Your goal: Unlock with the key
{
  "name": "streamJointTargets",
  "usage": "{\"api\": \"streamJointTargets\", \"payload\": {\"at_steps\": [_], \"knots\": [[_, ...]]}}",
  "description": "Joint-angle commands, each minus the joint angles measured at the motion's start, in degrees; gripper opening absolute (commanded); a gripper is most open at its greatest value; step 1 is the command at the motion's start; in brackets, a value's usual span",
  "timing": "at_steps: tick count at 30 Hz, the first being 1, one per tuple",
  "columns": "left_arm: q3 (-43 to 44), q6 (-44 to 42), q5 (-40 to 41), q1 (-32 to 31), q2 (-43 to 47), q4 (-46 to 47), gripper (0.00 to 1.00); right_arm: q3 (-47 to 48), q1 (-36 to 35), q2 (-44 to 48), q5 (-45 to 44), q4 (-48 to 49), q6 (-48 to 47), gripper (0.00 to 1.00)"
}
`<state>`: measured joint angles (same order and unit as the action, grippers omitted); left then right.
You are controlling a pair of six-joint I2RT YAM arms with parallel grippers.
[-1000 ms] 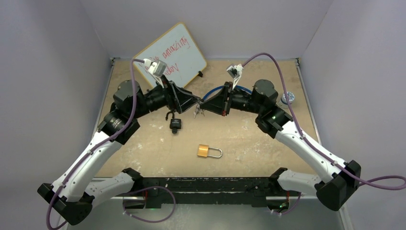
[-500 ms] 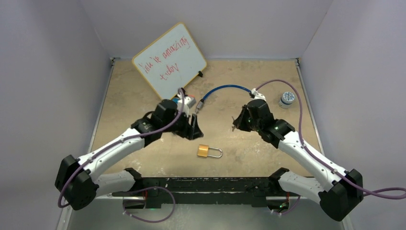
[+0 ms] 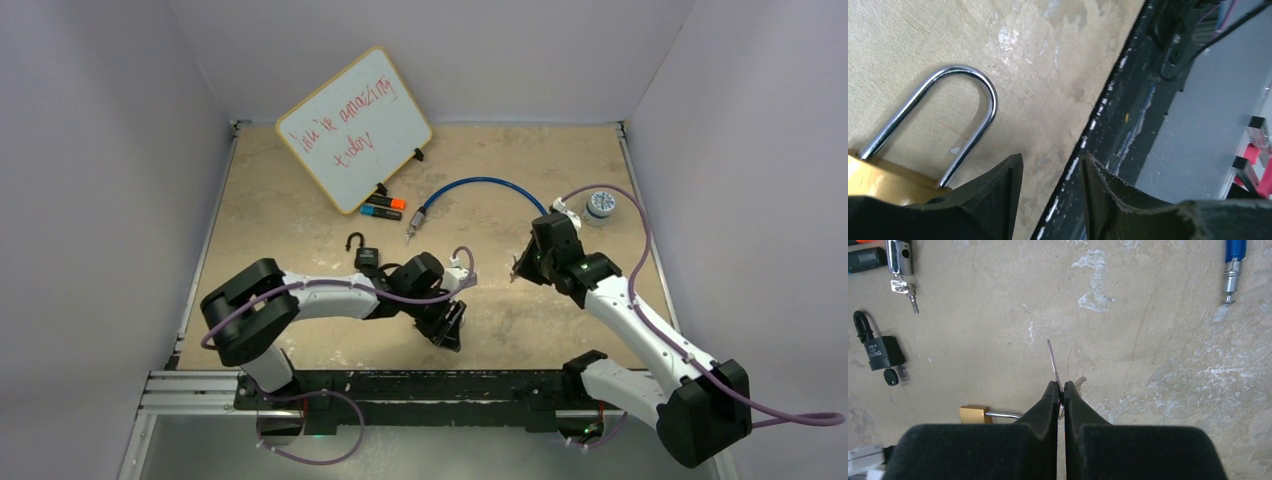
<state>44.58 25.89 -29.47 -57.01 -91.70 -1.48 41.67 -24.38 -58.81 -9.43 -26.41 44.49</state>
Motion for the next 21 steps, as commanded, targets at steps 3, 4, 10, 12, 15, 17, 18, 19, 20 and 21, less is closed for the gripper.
{"api": "streamJointTargets", "payload": {"at_steps": [3,4,10,12,15,17,18,19,20,21], "knots": [[6.22,-1.39,8.72,-1.17,-5.19,-0.68,0.46,-1.05,0.91,2.45,2.33,2.16,-0.31,0.00],[7.04,-0.81,10.43,-1.17,-6.18,-0.87,0.46,-1.03,0.96,2.51,2.47,2.23,-0.44,0.00],[12.99,1.40,23.40,-0.91,-11.78,-4.44,0.46,-0.56,1.59,2.96,2.02,1.74,-1.23,0.00],[15.96,2.88,30.54,-0.48,-13.36,-8.03,0.47,-0.45,1.79,3.08,1.92,1.72,-1.48,0.00],[18.56,3.79,31.87,0.86,-14.30,-9.83,0.47,-0.69,2.06,3.28,2.93,2.30,-1.93,0.00],[17.99,3.73,29.99,0.93,-12.95,-8.73,0.47,-1.40,2.06,4.03,4.79,4.01,-2.80,0.00],[17.53,3.84,28.43,0.94,-11.93,-8.28,0.47,-2.12,2.06,4.74,6.06,5.29,-3.57,0.00],[17.10,3.89,26.78,0.95,-10.70,-7.78,0.48,-2.90,2.13,5.59,8.31,7.27,-4.45,0.00],[16.51,4.13,25.55,1.00,-9.35,-7.47,0.49,-4.23,2.34,6.87,11.65,10.45,-5.78,0.00],[15.89,4.79,24.08,1.13,-7.79,-7.16,0.49,-5.82,2.61,8.49,17.27,14.62,-7.33,0.00]]}}
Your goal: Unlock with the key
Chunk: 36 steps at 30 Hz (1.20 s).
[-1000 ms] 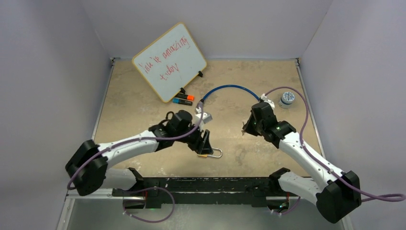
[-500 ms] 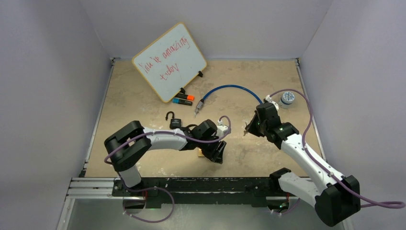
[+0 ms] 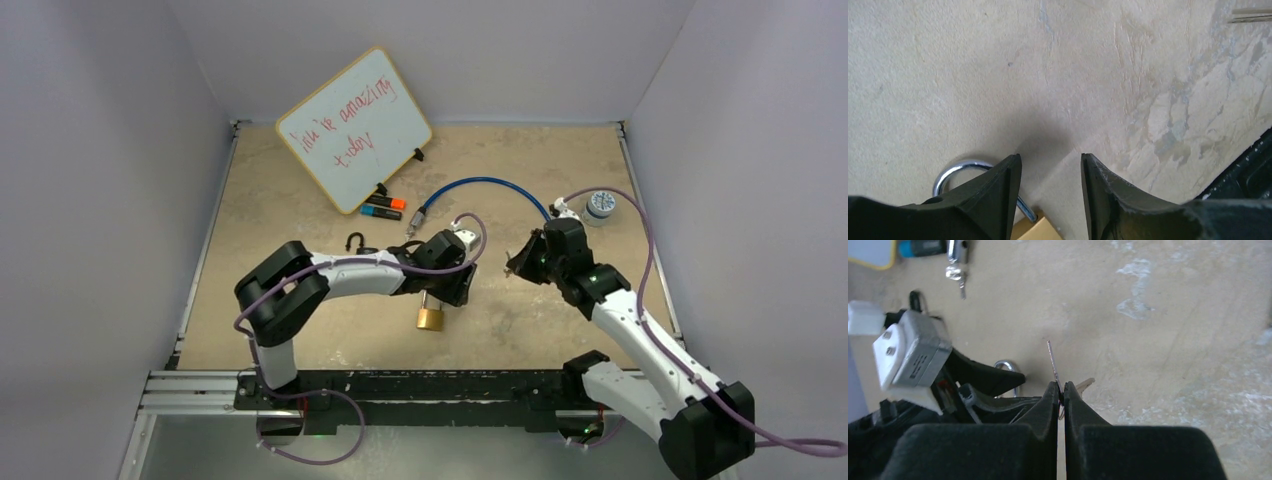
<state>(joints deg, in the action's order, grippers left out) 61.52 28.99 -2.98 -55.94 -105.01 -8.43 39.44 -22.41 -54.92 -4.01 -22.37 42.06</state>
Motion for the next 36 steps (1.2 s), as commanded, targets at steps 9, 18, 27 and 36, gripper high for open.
{"api": "streamJointTargets", "payload": {"at_steps": [9,18,27,36], "knots": [[-8.41,9.27,-0.51,5.86,24.33,-0.92,0.54,-14.01,0.77,13.14,36.93,38.36,-2.35,0.00],[-11.85,12.99,11.30,6.28,32.33,-9.89,0.83,-14.81,0.75,12.66,46.07,50.75,3.42,0.00],[-11.84,9.52,6.63,4.89,24.99,-8.59,0.88,-14.57,0.75,11.85,46.17,49.48,2.66,0.00],[-6.08,11.36,7.66,1.39,13.73,-12.23,0.79,-11.42,0.79,13.75,23.47,26.35,-5.76,0.00]]}}
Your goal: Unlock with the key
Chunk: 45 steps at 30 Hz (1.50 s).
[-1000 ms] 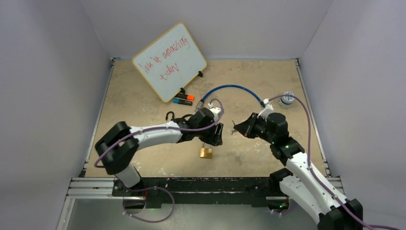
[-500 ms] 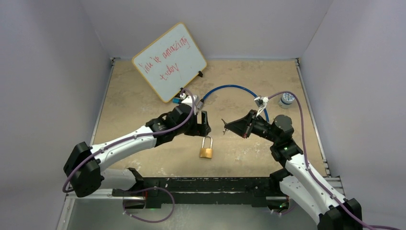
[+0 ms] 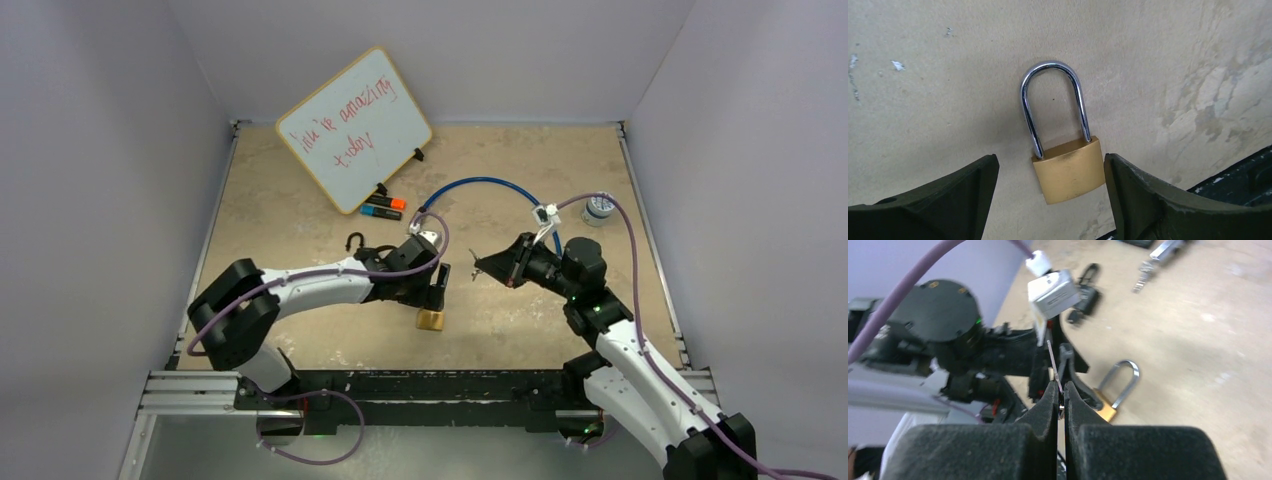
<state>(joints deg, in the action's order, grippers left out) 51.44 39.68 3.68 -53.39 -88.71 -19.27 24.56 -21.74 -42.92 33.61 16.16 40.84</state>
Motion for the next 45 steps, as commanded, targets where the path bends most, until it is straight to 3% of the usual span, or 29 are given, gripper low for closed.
{"api": "streamJointTargets", "payload": {"at_steps": [1,5,12,19,25,35,38,42,45], "knots": [[4.30,0.74,1.32,-1.64,-3.14,-1.21,0.76,3.74,0.12,1.94,-17.45,-14.52,-4.73,0.00],[6.66,0.94,6.23,-3.75,-4.00,-2.57,0.68,4.25,0.10,1.42,-24.68,-21.11,-4.89,0.00],[11.44,0.83,7.59,-4.27,-7.18,-0.01,0.51,2.69,0.11,1.16,-25.10,-21.19,-2.83,0.00],[22.70,4.97,9.81,-4.18,-18.28,-12.53,0.36,3.56,0.08,1.64,-27.16,-24.09,-4.43,0.00],[25.77,7.53,10.92,-4.18,-21.38,-18.13,0.34,2.96,0.11,1.83,-26.75,-24.07,-4.16,0.00],[26.50,5.97,8.60,-4.18,-25.26,-15.76,0.31,2.87,0.07,1.34,-26.14,-23.94,-4.19,0.00],[27.76,5.77,8.92,-4.18,-27.28,-15.80,0.21,2.96,0.09,1.34,-26.01,-23.99,-4.19,0.00],[29.12,4.65,9.48,-4.18,-28.28,-15.63,0.00,3.12,0.12,1.28,-26.09,-24.07,-3.86,0.00],[28.76,1.13,9.48,-4.26,-26.10,-13.45,0.00,3.61,0.11,0.89,-26.71,-24.62,-3.76,0.00]]}}
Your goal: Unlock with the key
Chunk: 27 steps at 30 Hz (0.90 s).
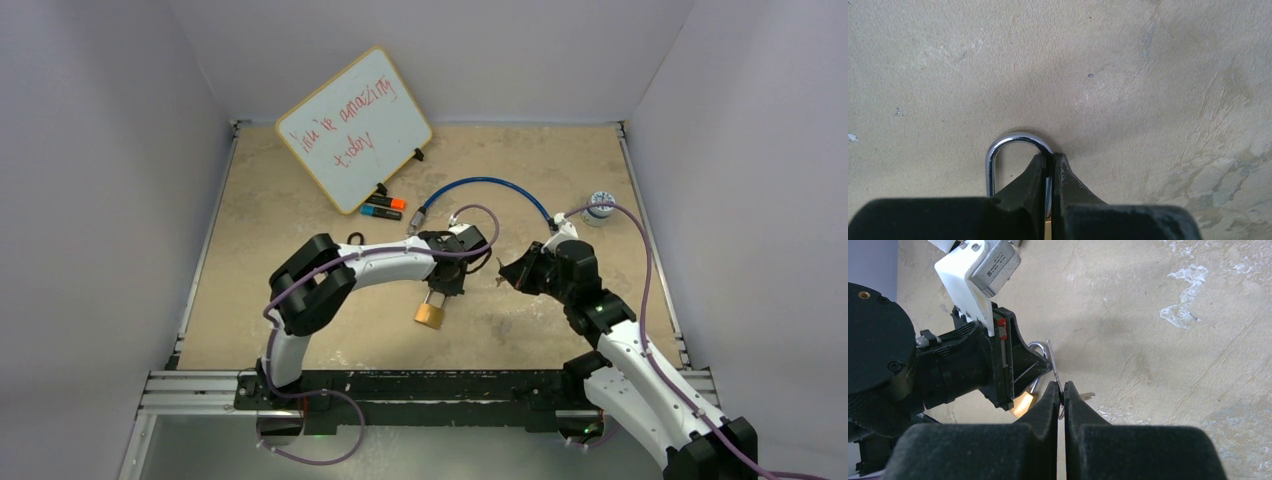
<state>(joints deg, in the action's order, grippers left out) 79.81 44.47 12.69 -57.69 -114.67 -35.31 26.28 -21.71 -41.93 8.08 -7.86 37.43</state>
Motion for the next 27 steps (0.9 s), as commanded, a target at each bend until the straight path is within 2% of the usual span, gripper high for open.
{"api": "streamJointTargets", "payload": {"at_steps": [1,11,14,21,27], "knots": [[-0.19,-4.57,0.79,0.01,1.30,3.60,0.00,2.07,0.07,-0.36,-1.67,-0.97,-0.18,0.00],[-14.40,-13.42,-0.67,-0.04,21.33,24.79,0.00,3.19,0.07,-4.80,-4.02,-1.39,2.06,0.00],[-17.69,-15.52,-0.21,-0.05,25.39,27.90,0.00,3.58,0.08,-6.03,-3.56,-0.69,2.50,0.00],[-25.77,-17.50,0.71,-0.06,31.54,35.47,0.00,4.48,0.09,-9.03,-2.18,0.37,3.50,0.00],[-34.43,-16.53,1.65,-0.05,33.46,42.90,0.00,4.70,0.09,-10.41,-1.21,0.65,4.13,0.00]]}}
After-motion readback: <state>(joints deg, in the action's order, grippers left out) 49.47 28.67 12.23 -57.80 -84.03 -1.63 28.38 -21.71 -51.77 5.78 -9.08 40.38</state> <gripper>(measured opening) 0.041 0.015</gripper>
